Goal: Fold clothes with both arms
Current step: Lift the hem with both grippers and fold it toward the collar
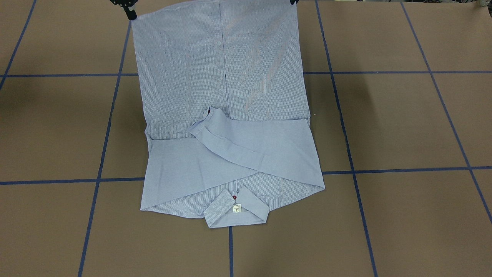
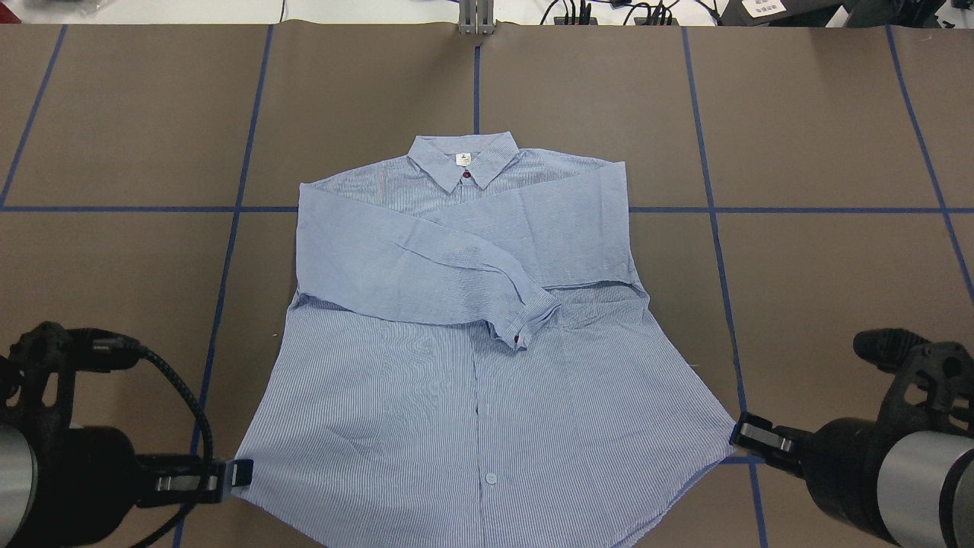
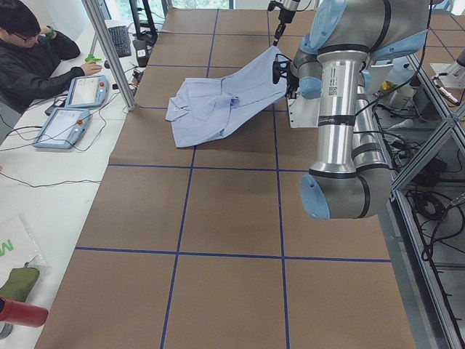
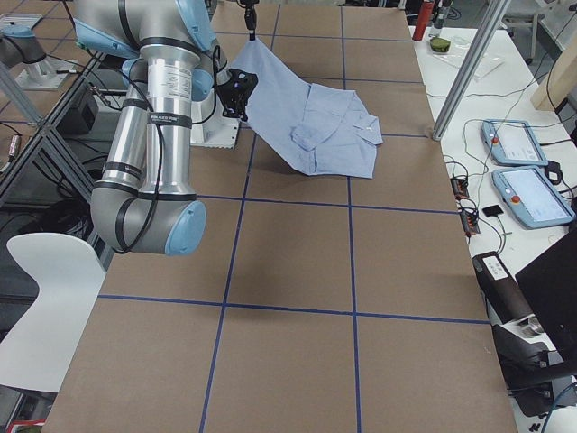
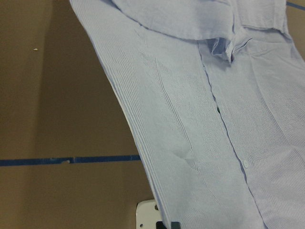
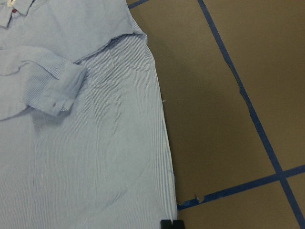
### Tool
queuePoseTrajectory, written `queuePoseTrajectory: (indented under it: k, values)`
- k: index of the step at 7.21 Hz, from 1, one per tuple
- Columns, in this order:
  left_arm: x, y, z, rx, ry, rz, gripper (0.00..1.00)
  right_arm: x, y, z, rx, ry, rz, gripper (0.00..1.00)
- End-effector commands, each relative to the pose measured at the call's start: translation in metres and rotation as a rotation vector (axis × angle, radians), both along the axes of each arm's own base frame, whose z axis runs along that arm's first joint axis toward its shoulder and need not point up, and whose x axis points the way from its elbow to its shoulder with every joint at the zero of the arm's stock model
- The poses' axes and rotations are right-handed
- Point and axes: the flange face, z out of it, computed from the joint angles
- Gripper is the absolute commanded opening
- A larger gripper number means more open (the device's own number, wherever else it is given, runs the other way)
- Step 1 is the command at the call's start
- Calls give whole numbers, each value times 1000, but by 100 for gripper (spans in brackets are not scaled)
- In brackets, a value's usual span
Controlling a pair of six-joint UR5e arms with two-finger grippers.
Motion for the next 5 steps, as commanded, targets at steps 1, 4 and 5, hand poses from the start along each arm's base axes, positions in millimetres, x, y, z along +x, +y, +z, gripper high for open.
queuePoseTrajectory:
  k: [1,4,5]
  values:
    - [36,-52,11,58,-92,-40,0,-20,-41,-31,27,28,30,0]
    - [80,-165,38,108,-250,-200,0,-59,-151,-28,83,173,143,0]
    - [73,-195,37,135,-274,-232,0,-49,-191,-21,71,195,157,0]
